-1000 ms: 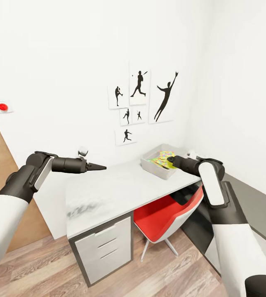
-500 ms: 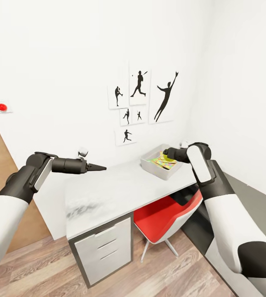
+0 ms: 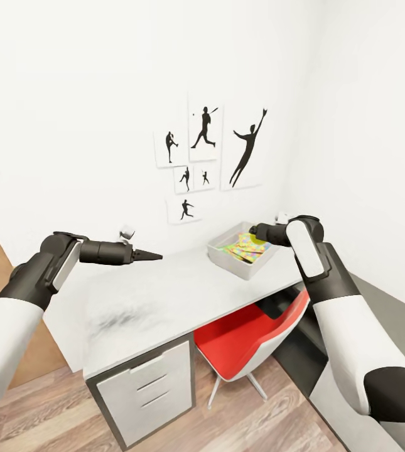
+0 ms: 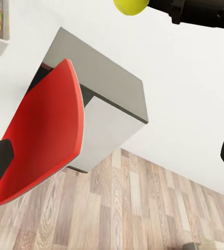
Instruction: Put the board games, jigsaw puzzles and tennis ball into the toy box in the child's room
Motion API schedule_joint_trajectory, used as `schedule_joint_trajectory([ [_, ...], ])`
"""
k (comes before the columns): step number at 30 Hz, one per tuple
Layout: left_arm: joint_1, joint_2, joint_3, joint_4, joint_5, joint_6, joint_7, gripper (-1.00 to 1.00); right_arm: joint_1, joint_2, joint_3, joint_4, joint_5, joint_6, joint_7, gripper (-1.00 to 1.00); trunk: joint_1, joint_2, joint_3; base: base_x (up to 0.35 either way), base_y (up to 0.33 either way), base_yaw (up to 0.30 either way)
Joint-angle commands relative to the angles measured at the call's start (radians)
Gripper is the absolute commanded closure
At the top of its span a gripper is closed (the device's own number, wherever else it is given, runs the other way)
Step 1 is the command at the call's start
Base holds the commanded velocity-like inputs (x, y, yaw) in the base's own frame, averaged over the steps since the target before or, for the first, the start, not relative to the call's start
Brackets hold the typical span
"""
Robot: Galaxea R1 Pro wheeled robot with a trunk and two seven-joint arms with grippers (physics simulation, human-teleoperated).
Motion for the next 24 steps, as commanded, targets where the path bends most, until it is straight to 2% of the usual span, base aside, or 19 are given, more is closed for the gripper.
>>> schedule_joint_trajectory([
  [1, -0.001, 0.001, -0.003, 0.0, 0.004, 0.007, 0.0, -1.0, -0.001, -0.001, 0.003, -0.001, -0.012, 0.0, -0.012, 1.0, 0.001, -0.002, -0.002, 0.135, -0.239, 0.0],
  [13, -0.001, 0.001, -0.002, 0.0, 0.004, 0.007, 0.003, -1.0, -0.001, -0.001, 0.005, -0.001, -0.012, 0.0, -0.012, 1.0, 0.001, -0.002, 0.006, 0.217, -0.217, 0.115],
  [24, -0.001, -0.001, -0.004, 0.0, 0.004, 0.007, 0.004, -1.0, 0.0, -0.002, 0.005, 0.0, -0.011, 0.0, -0.012, 1.0, 0.001, -0.002, 0.007, 0.221, -0.189, 0.018],
])
